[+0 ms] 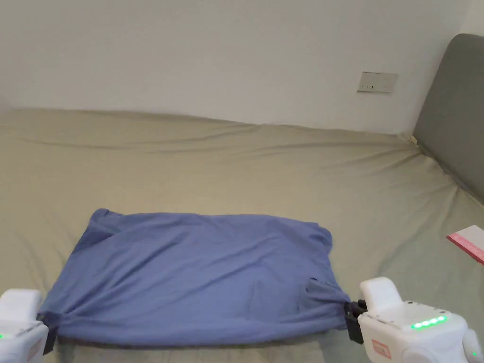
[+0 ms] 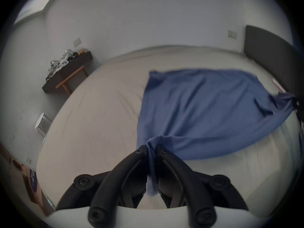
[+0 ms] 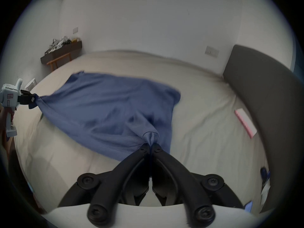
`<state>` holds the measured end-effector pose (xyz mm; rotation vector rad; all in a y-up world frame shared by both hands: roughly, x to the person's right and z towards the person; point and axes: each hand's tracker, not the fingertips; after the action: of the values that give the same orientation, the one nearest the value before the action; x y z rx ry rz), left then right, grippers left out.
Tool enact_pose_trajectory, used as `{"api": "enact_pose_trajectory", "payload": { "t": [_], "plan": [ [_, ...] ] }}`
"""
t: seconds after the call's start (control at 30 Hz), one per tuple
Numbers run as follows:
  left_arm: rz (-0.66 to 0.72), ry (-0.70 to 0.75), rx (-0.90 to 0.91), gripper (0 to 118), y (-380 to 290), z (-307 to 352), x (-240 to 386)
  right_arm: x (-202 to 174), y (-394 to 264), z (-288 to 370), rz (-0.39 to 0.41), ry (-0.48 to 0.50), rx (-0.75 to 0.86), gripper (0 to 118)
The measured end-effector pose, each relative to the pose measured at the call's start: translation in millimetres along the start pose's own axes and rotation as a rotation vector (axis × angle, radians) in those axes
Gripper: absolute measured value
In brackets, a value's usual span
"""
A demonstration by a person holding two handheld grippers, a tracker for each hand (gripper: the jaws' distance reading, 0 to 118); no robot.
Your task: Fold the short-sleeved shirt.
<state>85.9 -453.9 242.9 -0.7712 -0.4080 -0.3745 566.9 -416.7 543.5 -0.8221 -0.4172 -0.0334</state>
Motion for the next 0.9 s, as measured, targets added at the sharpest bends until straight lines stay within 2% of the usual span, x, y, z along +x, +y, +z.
{"api": "enact_pose_trajectory", "payload": {
  "t": [0.1,0.13,0.23,0.33,0.43,0.53,0.63,0.67,0.7,0.73,0.77,0.83,0.9],
  "plan": [
    [-0.051,0.010,-0.074,8,-47.4,0.7,-10.2,-12.0,-49.1,8.1,-0.024,0.037,-0.080,3],
    [-0.059,0.035,-0.094,2,-62.1,6.9,-13.7,-14.8,-61.9,11.1,-0.024,0.042,-0.096,3],
    [-0.061,0.059,-0.105,0,-101.7,22.8,-32.1,-24.9,-90.1,22.2,-0.046,0.082,-0.207,3],
    [-0.088,0.050,-0.141,0,-129.5,31.7,-46.7,-35.7,-106.5,40.4,-0.035,0.098,-0.177,3],
    [-0.016,0.065,-0.087,0,-127.0,43.2,-55.2,-44.4,-104.2,49.0,-0.016,0.099,-0.172,3],
    [0.081,0.000,-0.063,0,-120.3,47.1,-57.3,-45.3,-94.5,57.6,-0.042,0.076,-0.141,3],
    [0.064,-0.032,-0.007,0,-106.4,49.6,-48.9,-43.2,-88.3,59.7,-0.034,0.063,-0.119,3],
    [0.055,-0.037,0.000,8,-101.2,46.8,-46.8,-42.4,-86.3,60.0,-0.032,0.059,-0.118,3],
    [0.056,-0.037,0.005,30,-95.7,42.1,-45.1,-41.3,-84.6,59.8,-0.031,0.059,-0.120,3],
    [0.066,-0.043,0.005,67,-91.2,34.7,-43.0,-40.6,-83.2,59.7,-0.030,0.058,-0.121,3],
    [0.088,-0.056,0.010,67,-85.7,25.2,-43.1,-41.5,-81.0,59.8,-0.029,0.056,-0.121,3],
    [0.117,-0.059,0.004,83,-78.4,5.2,-42.5,-40.9,-79.3,57.9,-0.027,0.054,-0.124,3],
    [0.119,-0.052,0.001,85,-68.1,-7.4,-34.8,-39.2,-78.9,52.5,-0.025,0.050,-0.131,3]
  ]
}}
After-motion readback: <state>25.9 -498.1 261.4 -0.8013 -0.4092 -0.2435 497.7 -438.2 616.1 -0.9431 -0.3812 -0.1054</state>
